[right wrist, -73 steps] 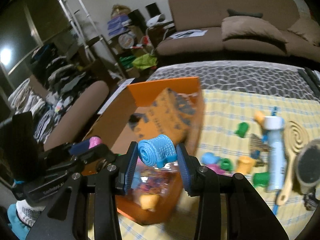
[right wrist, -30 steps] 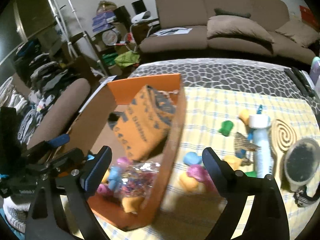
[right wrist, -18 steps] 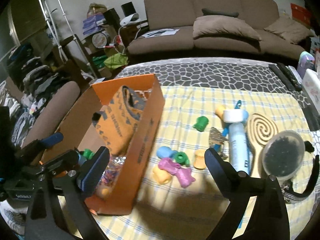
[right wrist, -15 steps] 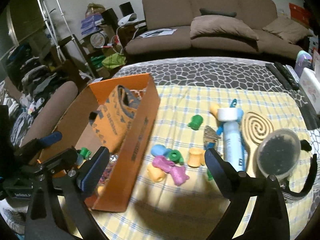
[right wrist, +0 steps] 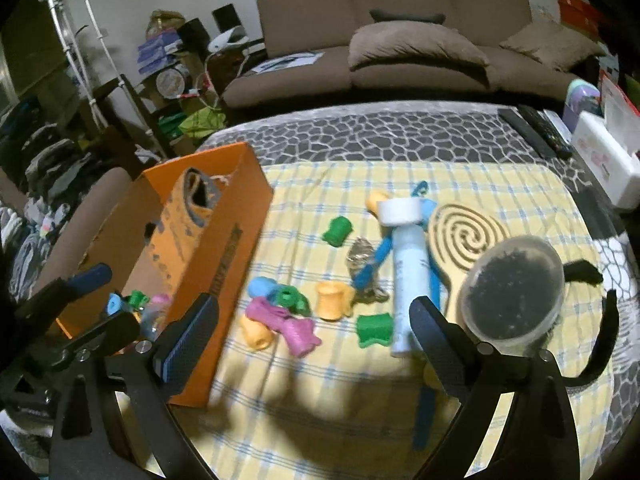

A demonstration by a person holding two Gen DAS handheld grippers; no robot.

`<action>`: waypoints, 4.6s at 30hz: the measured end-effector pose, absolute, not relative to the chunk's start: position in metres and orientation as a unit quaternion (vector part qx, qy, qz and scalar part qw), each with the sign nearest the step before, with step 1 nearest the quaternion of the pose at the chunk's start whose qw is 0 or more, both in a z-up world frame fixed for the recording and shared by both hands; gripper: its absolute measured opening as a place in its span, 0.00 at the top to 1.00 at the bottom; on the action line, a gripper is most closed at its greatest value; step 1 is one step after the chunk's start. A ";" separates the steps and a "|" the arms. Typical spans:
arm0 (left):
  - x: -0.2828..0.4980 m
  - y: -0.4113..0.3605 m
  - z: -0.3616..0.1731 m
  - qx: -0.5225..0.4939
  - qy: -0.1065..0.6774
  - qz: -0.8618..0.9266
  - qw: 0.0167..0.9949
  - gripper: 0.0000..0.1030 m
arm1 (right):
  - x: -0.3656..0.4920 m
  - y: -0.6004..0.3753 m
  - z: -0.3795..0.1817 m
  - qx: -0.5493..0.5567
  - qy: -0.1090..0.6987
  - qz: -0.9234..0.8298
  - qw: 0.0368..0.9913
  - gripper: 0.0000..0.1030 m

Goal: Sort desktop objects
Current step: 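Move both tools back over the table toward the remaining rollers, then grasp the yellow mesh roller with the right tool, then grasp the pink mesh roller with the left tool while the right holds the yellow roller, then carry the yellow and pink rollers over the cardboard box with both tools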

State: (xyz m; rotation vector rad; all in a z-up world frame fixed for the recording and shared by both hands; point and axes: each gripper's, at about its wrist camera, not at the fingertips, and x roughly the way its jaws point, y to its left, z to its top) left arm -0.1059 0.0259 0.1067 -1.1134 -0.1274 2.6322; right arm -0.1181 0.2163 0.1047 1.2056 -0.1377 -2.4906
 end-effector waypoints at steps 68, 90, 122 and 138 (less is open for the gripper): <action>-0.117 0.163 0.063 -0.412 0.060 0.879 0.234 0.16 | -0.126 0.283 0.121 0.397 -0.124 -0.889 0.192 0.77; -0.117 0.148 0.038 -0.427 0.067 0.892 0.134 0.42 | -0.121 0.299 0.132 0.384 -0.147 -0.888 0.204 0.77; -0.114 0.144 0.053 -0.407 -0.014 0.893 0.190 0.76 | -0.117 0.275 0.134 0.387 -0.131 -0.883 0.230 0.77; -0.118 0.041 0.111 -0.358 -0.077 0.920 0.142 0.76 | -0.122 0.216 0.136 0.391 -0.104 -0.875 0.268 0.77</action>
